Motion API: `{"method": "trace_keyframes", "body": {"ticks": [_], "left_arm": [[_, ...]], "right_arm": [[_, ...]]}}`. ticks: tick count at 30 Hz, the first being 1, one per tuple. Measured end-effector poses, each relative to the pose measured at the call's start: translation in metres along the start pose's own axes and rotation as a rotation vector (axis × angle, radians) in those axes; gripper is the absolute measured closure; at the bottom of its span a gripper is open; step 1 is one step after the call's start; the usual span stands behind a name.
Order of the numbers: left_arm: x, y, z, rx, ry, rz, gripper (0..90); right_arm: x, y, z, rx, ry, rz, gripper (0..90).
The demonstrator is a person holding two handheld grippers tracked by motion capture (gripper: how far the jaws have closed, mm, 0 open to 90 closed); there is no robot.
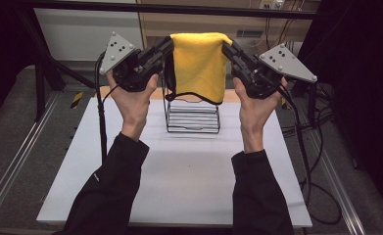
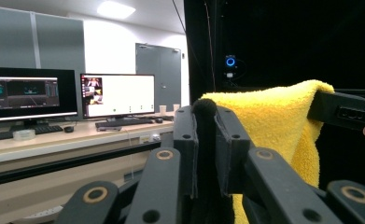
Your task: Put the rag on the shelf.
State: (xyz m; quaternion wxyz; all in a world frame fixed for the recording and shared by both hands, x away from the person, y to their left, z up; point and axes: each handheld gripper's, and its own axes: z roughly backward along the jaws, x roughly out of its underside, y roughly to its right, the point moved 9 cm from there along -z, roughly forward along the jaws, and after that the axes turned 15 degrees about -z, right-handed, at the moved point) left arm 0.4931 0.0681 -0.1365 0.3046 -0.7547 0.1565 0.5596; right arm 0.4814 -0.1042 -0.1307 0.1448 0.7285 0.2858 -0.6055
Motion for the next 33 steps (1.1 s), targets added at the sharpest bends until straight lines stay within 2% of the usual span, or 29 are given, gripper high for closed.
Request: {"method": "trace_keyframes", "body": {"ticks": [11, 13, 15, 21, 33], "left_arm": [[-0.008, -0.016, -0.018, -0.007, -0.006, 0.003, 79.7], [-0.010, -0.021, -0.022, -0.018, -0.007, -0.010, 79.7], [-0.013, -0.023, -0.024, -0.020, -0.010, -0.020, 79.7], [-0.022, -0.032, -0.031, -0.027, -0.004, -0.016, 79.6], [-0.017, -0.046, -0.058, -0.043, -0.030, -0.031, 79.6]], "right_arm": [[-0.011, 0.011, -0.021, 0.008, -0.001, -0.011, 84.1], [-0.014, 0.014, -0.025, 0.008, -0.001, -0.012, 84.1], [-0.017, 0.015, -0.029, 0.009, 0.000, -0.008, 84.0], [-0.026, 0.018, -0.038, 0.011, 0.008, 0.005, 84.0], [-0.030, 0.034, -0.060, 0.037, -0.004, -0.011, 84.0]]}}
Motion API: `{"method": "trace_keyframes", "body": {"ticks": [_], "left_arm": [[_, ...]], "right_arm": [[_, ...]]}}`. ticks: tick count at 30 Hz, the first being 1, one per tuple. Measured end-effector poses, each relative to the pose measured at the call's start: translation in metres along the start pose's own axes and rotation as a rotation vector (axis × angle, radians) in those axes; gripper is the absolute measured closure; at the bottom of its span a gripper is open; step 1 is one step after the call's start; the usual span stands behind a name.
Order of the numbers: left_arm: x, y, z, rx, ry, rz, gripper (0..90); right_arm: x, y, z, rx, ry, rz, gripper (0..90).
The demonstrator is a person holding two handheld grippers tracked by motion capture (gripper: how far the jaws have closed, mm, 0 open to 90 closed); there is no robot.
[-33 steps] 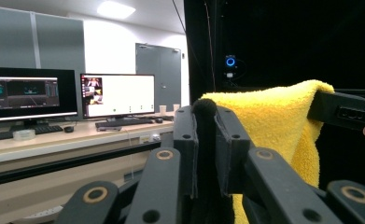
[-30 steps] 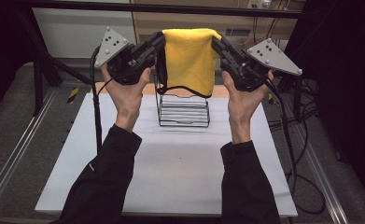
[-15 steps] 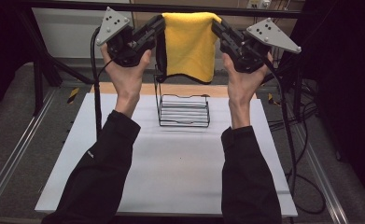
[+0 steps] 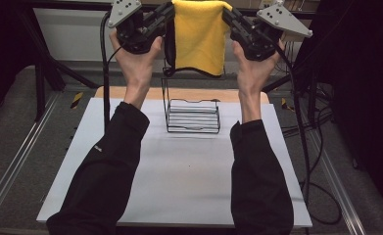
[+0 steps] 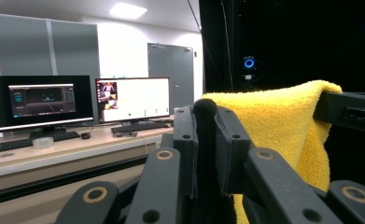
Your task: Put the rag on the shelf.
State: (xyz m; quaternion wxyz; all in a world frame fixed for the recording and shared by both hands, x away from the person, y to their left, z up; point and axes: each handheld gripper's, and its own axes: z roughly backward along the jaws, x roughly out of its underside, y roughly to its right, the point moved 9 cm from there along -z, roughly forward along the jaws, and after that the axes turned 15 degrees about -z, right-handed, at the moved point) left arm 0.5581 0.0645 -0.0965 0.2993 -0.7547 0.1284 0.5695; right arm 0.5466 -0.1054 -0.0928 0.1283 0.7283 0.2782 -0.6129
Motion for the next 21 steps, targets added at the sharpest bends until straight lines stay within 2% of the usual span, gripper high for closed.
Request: {"method": "trace_keyframes", "body": {"ticks": [9, 16, 21], "left_arm": [[0.016, -0.005, -0.015, 0.004, -0.024, 0.008, 79.5], [0.027, -0.007, -0.018, 0.003, -0.043, -0.010, 79.5], [0.038, -0.005, -0.018, 0.013, -0.057, -0.002, 79.5]], "right_arm": [[0.010, 0.017, -0.016, 0.019, -0.030, 0.003, 84.0], [0.021, 0.024, -0.025, 0.024, -0.052, -0.019, 84.0], [0.031, 0.028, -0.027, 0.030, -0.074, -0.024, 83.9]]}}
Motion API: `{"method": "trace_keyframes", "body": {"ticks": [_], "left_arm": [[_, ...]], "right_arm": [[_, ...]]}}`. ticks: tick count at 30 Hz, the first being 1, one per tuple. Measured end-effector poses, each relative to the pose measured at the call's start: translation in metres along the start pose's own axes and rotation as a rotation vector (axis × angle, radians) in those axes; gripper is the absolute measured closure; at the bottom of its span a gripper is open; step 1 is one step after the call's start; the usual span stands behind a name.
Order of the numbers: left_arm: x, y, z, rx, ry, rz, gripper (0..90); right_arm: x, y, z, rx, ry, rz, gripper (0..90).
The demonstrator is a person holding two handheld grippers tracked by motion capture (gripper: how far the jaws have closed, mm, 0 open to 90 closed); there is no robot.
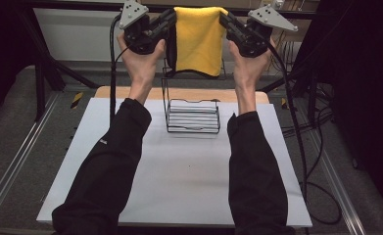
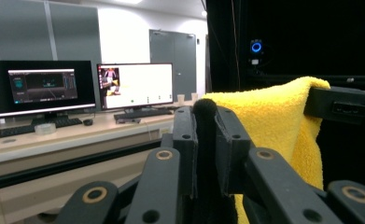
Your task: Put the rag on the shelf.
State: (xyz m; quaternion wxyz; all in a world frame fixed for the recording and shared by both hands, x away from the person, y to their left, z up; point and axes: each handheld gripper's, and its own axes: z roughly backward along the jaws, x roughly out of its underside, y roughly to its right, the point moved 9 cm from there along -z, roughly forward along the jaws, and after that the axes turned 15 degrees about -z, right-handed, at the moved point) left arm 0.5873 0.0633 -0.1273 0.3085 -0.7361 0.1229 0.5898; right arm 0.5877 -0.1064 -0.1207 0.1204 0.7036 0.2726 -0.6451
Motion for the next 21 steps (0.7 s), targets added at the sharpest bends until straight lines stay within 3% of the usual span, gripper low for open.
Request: {"method": "trace_keyframes", "body": {"ticks": [21], "left_arm": [[0.048, 0.011, 0.006, 0.051, -0.071, -0.008, 79.4]], "right_arm": [[0.048, 0.014, -0.002, 0.003, -0.089, -0.004, 83.8]]}}
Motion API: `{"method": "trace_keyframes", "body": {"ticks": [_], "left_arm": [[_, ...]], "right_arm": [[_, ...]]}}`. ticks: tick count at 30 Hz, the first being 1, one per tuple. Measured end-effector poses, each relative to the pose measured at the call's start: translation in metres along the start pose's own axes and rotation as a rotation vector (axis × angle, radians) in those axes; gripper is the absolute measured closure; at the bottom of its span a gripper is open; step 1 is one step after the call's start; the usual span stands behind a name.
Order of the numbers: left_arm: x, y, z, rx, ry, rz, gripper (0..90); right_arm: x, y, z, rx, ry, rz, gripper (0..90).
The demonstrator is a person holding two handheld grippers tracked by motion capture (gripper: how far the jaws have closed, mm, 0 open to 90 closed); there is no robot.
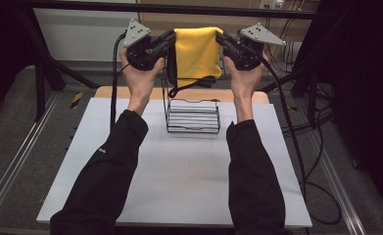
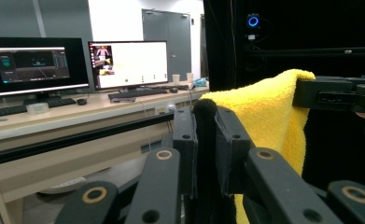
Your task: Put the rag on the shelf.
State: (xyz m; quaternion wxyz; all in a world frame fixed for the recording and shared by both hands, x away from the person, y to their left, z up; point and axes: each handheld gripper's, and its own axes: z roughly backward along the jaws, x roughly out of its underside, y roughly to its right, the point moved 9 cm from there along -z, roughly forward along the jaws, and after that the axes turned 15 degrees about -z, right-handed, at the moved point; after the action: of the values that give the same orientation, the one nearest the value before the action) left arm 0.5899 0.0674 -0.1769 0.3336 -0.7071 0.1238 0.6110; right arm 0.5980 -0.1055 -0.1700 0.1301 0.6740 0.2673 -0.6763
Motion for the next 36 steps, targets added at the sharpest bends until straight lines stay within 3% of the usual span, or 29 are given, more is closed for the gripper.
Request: {"method": "trace_keyframes", "body": {"ticks": [2, 11, 24, 26, 31, 32, 36], "left_arm": [[0.006, 0.000, 0.001, -0.006, -0.013, 0.000, 79.4], [0.023, 0.011, 0.005, 0.038, -0.042, 0.007, 79.2], [0.027, 0.023, 0.022, 0.088, -0.053, -0.001, 78.8], [0.030, 0.026, 0.025, 0.098, -0.078, -0.002, 78.8], [0.030, 0.032, 0.033, 0.129, -0.077, -0.010, 78.6], [0.031, 0.034, 0.035, 0.139, -0.089, -0.028, 78.6], [0.034, 0.038, 0.038, 0.158, -0.114, -0.029, 78.3]], "right_arm": [[0.006, 0.001, 0.001, 0.004, -0.015, -0.001, 83.8], [0.029, 0.005, 0.007, -0.004, -0.058, -0.009, 83.5], [0.034, -0.005, 0.024, -0.045, -0.094, 0.007, 83.1], [0.036, -0.006, 0.027, -0.047, -0.103, 0.000, 83.0], [0.042, -0.010, 0.039, -0.071, -0.117, -0.003, 83.0], [0.043, -0.011, 0.041, -0.073, -0.121, -0.001, 83.1], [0.047, -0.013, 0.048, -0.090, -0.143, -0.010, 83.0]]}}
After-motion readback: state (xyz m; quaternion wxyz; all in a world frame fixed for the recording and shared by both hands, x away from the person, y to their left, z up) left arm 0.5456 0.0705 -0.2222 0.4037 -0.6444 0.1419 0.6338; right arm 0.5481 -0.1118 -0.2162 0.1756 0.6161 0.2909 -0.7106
